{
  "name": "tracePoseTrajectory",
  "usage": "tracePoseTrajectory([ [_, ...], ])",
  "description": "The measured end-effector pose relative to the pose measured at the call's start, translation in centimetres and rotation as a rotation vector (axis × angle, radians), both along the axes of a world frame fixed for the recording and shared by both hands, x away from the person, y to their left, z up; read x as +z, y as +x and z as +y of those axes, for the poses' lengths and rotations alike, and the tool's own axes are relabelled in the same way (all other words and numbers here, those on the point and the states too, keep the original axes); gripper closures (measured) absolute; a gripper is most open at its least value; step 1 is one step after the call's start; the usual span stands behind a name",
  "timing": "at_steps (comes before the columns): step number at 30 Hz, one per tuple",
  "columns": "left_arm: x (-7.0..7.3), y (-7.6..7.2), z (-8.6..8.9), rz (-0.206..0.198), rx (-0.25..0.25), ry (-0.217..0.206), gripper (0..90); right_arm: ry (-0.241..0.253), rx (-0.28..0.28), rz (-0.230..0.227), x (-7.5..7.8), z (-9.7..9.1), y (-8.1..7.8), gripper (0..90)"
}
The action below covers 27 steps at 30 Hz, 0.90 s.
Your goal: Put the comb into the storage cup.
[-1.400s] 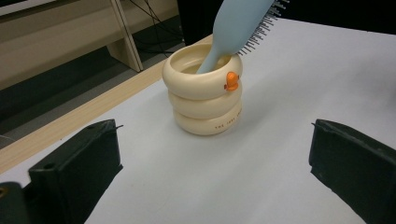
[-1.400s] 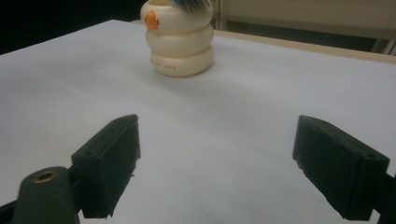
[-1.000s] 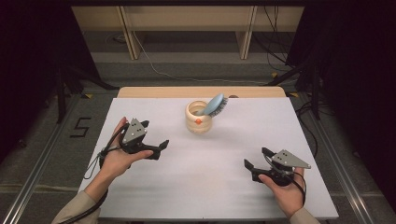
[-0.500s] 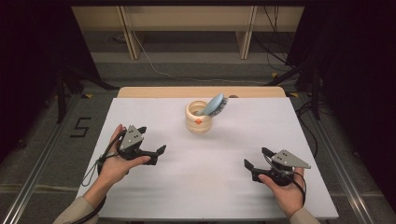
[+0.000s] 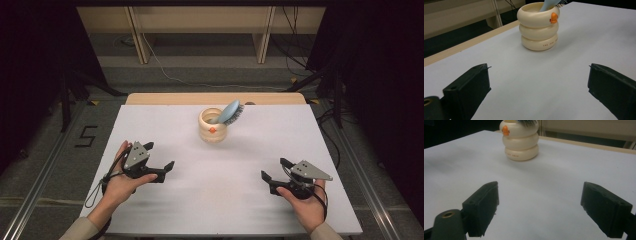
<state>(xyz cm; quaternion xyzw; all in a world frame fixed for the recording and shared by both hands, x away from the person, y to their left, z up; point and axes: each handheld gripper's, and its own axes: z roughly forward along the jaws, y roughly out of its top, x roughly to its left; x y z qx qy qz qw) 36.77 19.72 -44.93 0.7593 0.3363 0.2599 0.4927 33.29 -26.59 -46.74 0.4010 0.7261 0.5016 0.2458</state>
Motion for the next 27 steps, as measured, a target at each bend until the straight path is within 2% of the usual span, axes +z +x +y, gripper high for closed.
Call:
tracePoseTrajectory([
  [4,-0.2,-0.2,0.4,-0.011,0.014,0.0,3.5,-0.002,0.002,0.0,0.0,0.0,0.0,15.9],
  [8,-0.7,-0.4,0.8,-0.003,0.022,-0.008,3.5,-0.002,0.004,-0.001,0.0,0.0,0.0,15.9],
  [13,-1.3,-0.8,1.3,-0.002,0.034,0.002,3.5,-0.003,0.004,-0.001,0.0,0.0,0.0,15.9],
  [18,-1.6,-1.2,1.8,0.009,0.04,-0.02,3.4,-0.004,0.005,-0.002,0.0,0.0,0.0,15.9],
  [23,-1.9,-1.5,2.1,0.011,0.048,-0.02,3.4,-0.007,0.008,-0.002,0.0,0.1,0.0,15.9],
  [27,-2.0,-1.4,2.2,-0.002,0.06,-0.029,3.7,-0.007,0.009,-0.005,0.0,0.1,0.0,15.9],
])
